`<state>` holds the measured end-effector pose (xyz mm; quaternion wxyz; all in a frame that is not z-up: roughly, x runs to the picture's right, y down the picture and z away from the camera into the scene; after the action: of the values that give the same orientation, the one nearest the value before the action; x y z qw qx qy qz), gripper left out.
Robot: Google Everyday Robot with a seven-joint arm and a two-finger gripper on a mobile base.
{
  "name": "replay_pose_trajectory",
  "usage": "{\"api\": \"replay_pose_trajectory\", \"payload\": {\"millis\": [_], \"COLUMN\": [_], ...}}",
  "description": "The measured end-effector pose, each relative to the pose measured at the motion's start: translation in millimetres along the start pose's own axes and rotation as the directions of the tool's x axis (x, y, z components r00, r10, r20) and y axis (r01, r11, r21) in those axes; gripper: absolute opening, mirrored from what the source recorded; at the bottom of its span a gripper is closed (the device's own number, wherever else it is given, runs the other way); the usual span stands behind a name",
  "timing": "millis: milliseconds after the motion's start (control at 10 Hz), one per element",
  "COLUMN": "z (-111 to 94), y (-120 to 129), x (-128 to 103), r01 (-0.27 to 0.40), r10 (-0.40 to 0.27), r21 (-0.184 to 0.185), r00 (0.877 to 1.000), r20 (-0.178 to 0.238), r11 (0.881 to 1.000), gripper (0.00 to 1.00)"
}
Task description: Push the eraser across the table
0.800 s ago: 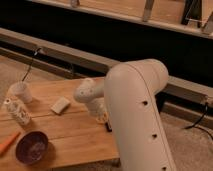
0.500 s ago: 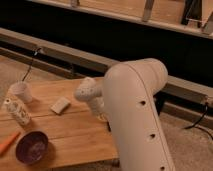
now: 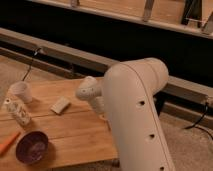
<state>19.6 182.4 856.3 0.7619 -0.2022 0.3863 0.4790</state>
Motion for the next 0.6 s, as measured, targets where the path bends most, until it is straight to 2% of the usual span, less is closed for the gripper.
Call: {"api": "replay_pose_trajectory", "payload": {"millis": [300,600], "z": [6,14], "y": [4,-7], "x": [3,12], "r01": [-0.012,-0.029], "r10": [0.011,0.028], "r21": [-0.029,-0.029], "r00": [1.0,0.999], "r20": [-0.006,-0.021], "r11": [1.0,0.999], "gripper": [0.0,0.0]}}
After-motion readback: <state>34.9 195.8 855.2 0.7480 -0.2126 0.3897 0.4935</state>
